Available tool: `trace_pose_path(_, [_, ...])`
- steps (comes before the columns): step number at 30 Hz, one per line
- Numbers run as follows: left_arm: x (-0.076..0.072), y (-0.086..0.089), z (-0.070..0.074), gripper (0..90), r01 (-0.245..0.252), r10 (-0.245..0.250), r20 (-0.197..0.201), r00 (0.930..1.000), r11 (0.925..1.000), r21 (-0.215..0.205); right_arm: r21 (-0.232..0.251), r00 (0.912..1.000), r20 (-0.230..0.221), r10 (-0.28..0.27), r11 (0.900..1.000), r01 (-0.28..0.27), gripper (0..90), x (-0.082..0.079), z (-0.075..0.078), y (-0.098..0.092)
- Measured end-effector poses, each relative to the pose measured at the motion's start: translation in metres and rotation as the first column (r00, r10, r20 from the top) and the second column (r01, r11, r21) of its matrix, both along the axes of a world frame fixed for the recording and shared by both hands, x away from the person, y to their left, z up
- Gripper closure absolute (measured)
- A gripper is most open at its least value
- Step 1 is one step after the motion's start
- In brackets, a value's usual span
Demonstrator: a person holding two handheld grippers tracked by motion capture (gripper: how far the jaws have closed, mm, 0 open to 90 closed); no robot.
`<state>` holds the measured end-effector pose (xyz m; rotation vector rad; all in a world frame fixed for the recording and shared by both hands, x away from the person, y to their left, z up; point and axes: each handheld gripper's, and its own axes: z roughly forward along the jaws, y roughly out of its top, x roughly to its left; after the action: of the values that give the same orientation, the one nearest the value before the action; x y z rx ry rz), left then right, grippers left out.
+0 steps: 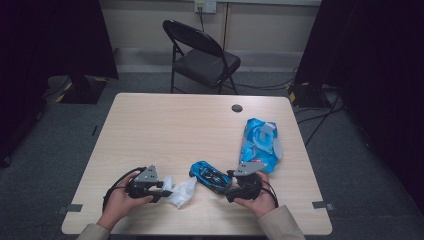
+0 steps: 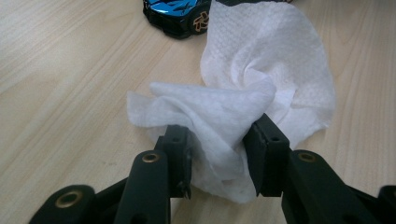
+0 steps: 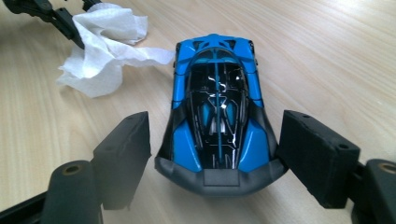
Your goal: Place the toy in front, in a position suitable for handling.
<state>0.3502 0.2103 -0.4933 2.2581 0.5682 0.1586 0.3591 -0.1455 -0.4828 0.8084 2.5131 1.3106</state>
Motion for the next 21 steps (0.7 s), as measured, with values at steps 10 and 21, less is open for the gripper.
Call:
trace_pose_path(10, [0.0, 0.0, 0.0, 63.4, 0.006, -0.006, 0.0, 1.0, 1.0, 0.007, 0.018, 0.9985, -0.024, -0.05, 0.999, 0.05, 20.7, 0.003, -0.006, -0.005])
trace_pose_path(21, [0.0, -0.001, 0.0, 62.3, -0.01, 0.01, -0.003, 0.9999, 0.9999, 0.003, -0.04, 0.999, -0.038, -0.021, 0.999, 0.019, 17.3, -0.001, -0.018, 0.002])
